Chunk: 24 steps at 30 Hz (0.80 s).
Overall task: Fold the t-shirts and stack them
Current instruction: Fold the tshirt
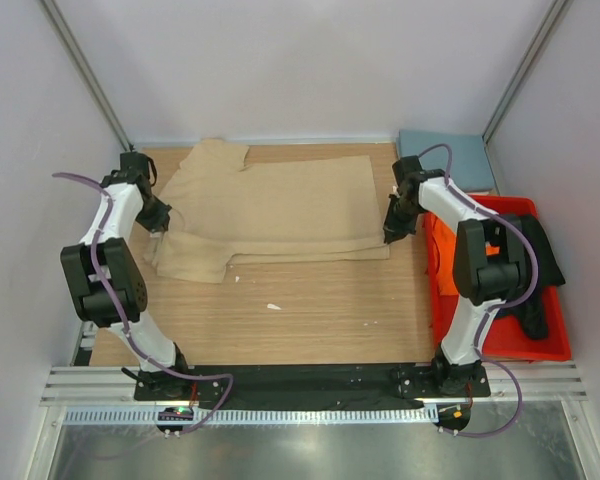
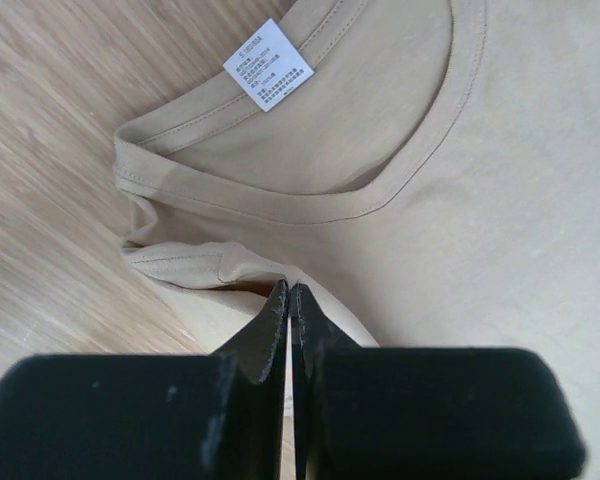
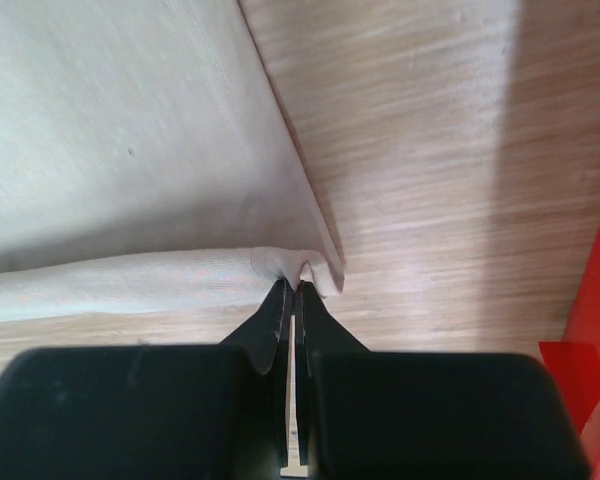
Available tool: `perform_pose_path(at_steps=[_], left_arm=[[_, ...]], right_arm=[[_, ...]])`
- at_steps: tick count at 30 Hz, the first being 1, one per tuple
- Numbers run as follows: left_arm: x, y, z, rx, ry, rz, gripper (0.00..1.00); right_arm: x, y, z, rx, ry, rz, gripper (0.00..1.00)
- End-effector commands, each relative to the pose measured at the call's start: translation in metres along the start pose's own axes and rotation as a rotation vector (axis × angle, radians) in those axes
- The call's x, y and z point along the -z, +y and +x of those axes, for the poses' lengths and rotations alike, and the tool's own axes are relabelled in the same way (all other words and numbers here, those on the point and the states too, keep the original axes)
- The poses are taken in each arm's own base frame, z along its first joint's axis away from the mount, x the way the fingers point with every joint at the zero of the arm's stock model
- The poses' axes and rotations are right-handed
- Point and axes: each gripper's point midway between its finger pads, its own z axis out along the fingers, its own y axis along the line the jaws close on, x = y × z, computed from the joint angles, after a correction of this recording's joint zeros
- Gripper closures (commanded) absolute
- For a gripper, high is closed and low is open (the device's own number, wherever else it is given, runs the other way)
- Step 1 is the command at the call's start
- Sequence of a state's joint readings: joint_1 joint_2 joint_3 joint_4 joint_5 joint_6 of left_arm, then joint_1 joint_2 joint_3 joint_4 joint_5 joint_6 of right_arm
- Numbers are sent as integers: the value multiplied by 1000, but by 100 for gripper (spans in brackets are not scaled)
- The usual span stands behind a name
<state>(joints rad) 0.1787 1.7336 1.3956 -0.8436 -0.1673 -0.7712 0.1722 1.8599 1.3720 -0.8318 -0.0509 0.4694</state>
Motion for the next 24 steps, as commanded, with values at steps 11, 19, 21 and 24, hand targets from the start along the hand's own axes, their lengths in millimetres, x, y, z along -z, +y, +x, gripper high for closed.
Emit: perform_pose_path(at_steps=[11, 19, 21, 24], left_arm=[[1, -12, -23, -3, -42, 38, 100], [-5, -15, -24, 12, -30, 45, 100], [-6, -16, -25, 14, -31, 46, 100], [-8, -19, -26, 15, -26, 52, 100]], right_arm=[[3, 25, -47, 8, -35, -44, 98], [-7, 28, -61, 7, -38, -28, 99], [-8, 27, -65, 6, -46, -23, 99], [-9, 28, -70, 3, -55, -23, 99]])
